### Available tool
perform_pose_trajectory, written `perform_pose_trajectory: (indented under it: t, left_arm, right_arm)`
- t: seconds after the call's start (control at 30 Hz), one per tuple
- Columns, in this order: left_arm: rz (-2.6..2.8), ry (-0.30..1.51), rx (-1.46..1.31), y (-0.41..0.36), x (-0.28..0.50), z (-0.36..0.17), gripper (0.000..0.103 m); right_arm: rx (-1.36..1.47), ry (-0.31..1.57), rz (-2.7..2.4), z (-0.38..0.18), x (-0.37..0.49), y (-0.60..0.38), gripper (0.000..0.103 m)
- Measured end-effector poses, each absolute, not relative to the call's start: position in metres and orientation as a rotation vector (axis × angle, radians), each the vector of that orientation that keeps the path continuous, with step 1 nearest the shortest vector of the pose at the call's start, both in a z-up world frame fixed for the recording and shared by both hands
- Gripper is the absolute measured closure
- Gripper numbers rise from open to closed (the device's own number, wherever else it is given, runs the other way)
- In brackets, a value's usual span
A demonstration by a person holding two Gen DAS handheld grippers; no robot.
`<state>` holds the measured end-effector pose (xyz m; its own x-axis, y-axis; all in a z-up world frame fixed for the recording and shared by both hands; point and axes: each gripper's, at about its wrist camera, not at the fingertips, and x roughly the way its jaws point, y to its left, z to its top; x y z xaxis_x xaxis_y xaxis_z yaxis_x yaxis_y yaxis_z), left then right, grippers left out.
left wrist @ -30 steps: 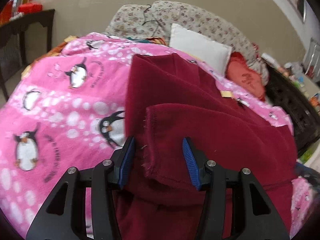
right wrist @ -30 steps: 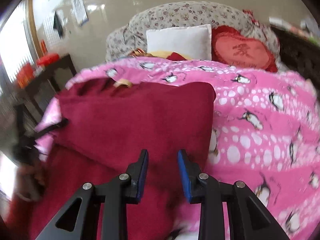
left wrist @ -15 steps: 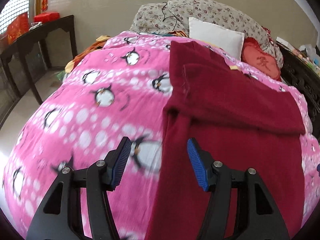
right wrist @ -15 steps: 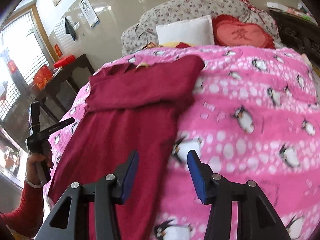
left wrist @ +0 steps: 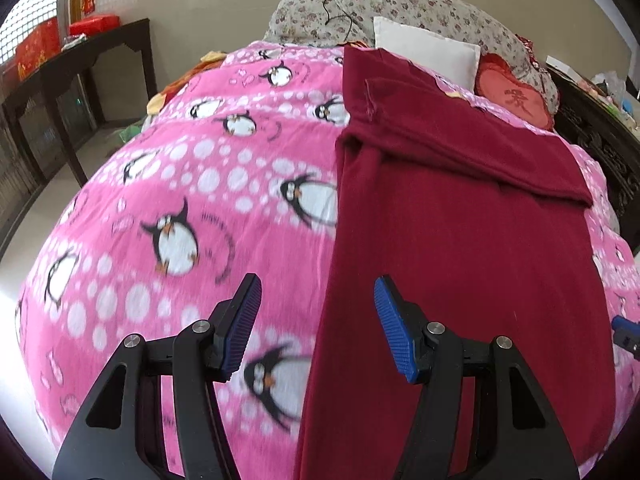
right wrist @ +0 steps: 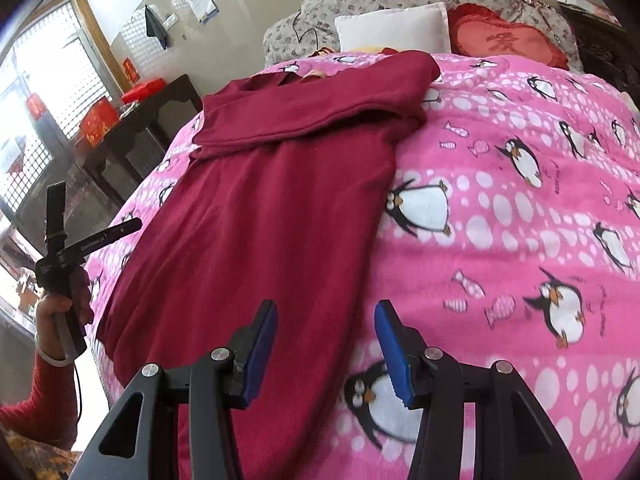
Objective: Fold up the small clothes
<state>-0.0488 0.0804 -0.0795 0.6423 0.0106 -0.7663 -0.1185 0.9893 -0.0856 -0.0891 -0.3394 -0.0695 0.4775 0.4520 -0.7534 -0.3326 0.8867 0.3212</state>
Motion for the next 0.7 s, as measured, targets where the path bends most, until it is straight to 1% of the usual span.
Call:
perform_pose_trajectory:
  t: [0.2, 0.33, 0.4, 0.47, 0.53, 0.6, 0.67, 0.7]
  left_arm:
    - [0.034, 0.959, -0.198, 0.098, -0.083, -0.090, 0.044]
    - [0.013, 0.999, -0.307, 0.117, -0.106, -0.099, 0.043]
    - [0.003, 0.989, -0.323, 0.114, -0.117, -0.098, 0.037]
    - [-0.021, 0.989, -0.344, 0.109, -0.124, -0.101, 0.027]
    - [-0.030, 0.983, -0.333, 0.102, -0.127, -0.101, 0.023]
    - [-0.040, 0.986, -0.299, 0.095, -0.127, -0.103, 0.017]
    - [-0.043, 0.989, -0.243, 0.086, -0.126, -0.106, 0.009]
    - [-0.046, 0.996, -0.213, 0.084, -0.122, -0.107, 0.007]
  right_arm:
    - [0.097, 1.003, 0.520, -0.073, -0.118, -0.347, 0.053]
    - [0.122, 1.020, 0.552, -0.079, -0.129, -0.354, 0.051]
    - [0.137, 1.012, 0.569, -0.081, -0.132, -0.356, 0.049]
    - [0.141, 1.010, 0.576, -0.084, -0.132, -0.355, 0.047]
    - [0.147, 1.010, 0.603, -0.084, -0.133, -0.353, 0.047]
    - [0.175, 1.026, 0.663, -0.088, -0.132, -0.348, 0.047]
    - [0.207, 1.041, 0.716, -0.094, -0.131, -0.341, 0.046]
    - [0.214, 1.038, 0.731, -0.096, -0.132, -0.338, 0.046]
